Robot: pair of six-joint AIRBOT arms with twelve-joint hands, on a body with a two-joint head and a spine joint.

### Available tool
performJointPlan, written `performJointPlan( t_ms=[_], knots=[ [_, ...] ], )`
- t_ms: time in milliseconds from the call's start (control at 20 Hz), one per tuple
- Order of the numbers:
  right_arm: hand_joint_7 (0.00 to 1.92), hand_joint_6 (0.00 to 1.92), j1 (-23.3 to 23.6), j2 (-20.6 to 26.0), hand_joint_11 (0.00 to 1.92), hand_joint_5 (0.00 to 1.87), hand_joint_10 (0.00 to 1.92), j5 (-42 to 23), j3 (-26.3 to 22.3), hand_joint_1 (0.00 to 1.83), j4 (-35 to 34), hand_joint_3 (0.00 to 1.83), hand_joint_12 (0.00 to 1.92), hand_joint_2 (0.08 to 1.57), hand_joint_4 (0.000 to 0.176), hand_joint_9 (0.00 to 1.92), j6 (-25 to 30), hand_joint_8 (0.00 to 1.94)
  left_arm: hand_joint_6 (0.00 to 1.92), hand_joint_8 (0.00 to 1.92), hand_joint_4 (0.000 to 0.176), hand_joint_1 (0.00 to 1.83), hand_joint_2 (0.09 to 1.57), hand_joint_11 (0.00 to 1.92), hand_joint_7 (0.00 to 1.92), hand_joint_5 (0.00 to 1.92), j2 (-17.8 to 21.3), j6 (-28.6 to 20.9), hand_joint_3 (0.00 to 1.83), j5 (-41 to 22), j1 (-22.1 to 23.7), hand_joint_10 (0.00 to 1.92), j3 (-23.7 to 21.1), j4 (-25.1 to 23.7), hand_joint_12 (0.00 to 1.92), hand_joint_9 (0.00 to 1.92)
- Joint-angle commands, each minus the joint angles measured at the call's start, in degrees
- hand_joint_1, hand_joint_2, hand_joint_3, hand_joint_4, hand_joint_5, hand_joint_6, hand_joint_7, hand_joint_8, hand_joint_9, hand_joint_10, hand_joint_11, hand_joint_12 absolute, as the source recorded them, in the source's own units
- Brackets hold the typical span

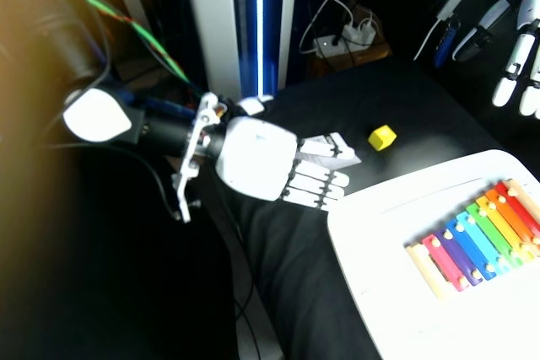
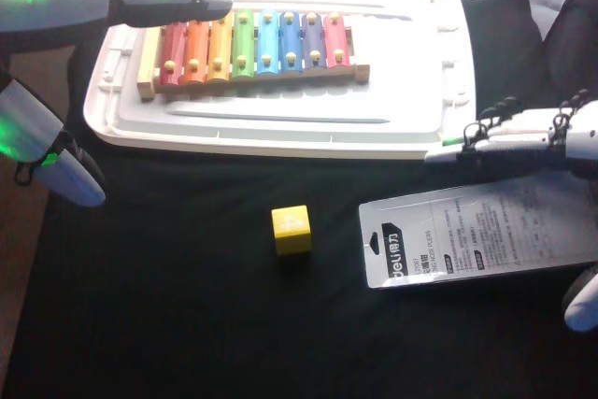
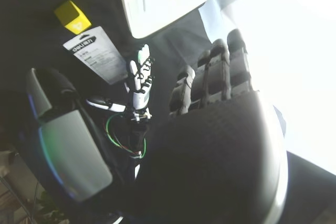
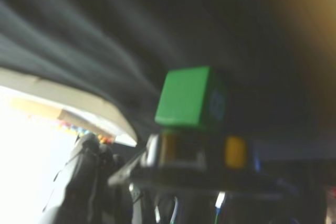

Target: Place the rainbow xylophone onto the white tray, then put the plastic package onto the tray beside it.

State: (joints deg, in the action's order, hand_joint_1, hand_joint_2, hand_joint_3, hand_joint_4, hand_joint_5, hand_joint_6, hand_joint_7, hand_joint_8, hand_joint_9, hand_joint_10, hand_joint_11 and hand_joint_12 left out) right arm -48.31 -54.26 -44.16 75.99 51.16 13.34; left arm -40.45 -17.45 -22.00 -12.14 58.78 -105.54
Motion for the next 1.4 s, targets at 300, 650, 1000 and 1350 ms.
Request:
performJointPlan(
  t_ms=[300, 650, 1000, 1350],
  knots=[
    [0.00, 0.00, 1.0, 0.5, 0.01, 0.00, 0.00, -4.1, 0.3, 0.68, 1.4, 0.01, 0.21, 0.57, 0.176, 0.00, 4.6, 0.00, 0.00, 0.00, 0.087, 0.78, 0.69, 0.00, 0.00, 0.00, 0.1, -0.5, 0.01, 1.2, -0.2, 0.00, -0.1, 1.7, 0.17, 0.00],
    [0.00, 0.00, 1.0, 1.3, 0.00, 0.00, 0.00, -2.2, 0.3, 0.69, 3.3, 0.00, 0.08, 0.59, 0.176, 0.00, 5.0, 0.00, 0.00, 0.00, 0.152, 0.86, 0.67, 0.00, 0.01, 0.00, 0.0, -0.7, 0.00, 1.2, -0.9, 0.01, -0.1, 2.3, 0.06, 0.04],
    [0.00, 0.00, 1.0, 1.3, 0.00, 0.00, 0.00, -0.3, 0.5, 0.92, 4.9, 0.00, 0.36, 0.63, 0.176, 0.01, 5.0, 0.00, 0.00, 0.00, 0.167, 0.82, 0.68, 0.00, 0.02, 0.00, 0.0, -0.7, 0.00, 1.1, -1.4, 0.00, 0.0, 3.2, 0.05, 0.04],
    [0.38, 0.00, 1.0, 1.1, 0.49, 0.23, 0.04, 0.3, 0.8, 1.30, 5.4, 0.00, 0.73, 0.82, 0.089, 0.54, 5.0, 0.01, 0.00, 0.00, 0.175, 0.81, 0.69, 0.04, 0.02, 0.00, 0.0, -0.7, 0.00, 1.0, -1.9, 0.01, 0.0, 3.8, 0.02, 0.06]
  ],
)
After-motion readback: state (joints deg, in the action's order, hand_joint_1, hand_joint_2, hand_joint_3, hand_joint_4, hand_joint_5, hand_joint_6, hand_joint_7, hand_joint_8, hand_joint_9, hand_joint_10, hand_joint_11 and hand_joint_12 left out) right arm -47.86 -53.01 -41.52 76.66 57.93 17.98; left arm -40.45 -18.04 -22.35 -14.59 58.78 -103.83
